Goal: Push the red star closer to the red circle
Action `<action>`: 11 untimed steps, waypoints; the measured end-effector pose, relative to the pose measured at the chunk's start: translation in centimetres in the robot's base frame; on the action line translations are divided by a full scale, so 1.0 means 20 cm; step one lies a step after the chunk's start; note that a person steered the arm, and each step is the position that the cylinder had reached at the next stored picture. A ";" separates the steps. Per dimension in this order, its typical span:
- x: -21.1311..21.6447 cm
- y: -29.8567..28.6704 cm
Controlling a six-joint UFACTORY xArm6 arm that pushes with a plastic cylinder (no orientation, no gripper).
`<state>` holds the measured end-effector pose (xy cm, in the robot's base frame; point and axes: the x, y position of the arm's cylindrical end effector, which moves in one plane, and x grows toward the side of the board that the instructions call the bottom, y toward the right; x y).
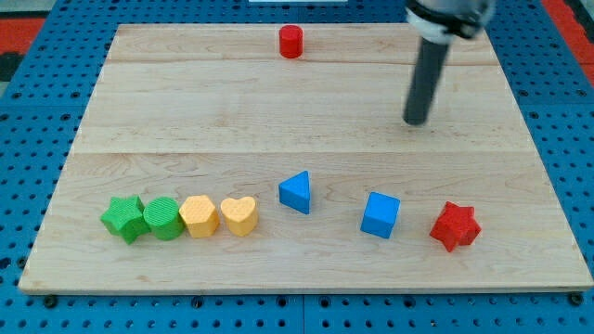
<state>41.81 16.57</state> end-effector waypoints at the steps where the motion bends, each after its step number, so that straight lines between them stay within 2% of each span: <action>1: 0.46 0.14; 2: 0.87 0.21; 3: 0.90 -0.10; 4: 0.63 -0.12; 5: 0.46 -0.09; 6: 0.59 -0.02; 7: 0.50 0.13; 8: 0.17 0.02; 9: -0.06 -0.04; 10: 0.09 -0.11; 11: 0.15 0.12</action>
<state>44.85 19.05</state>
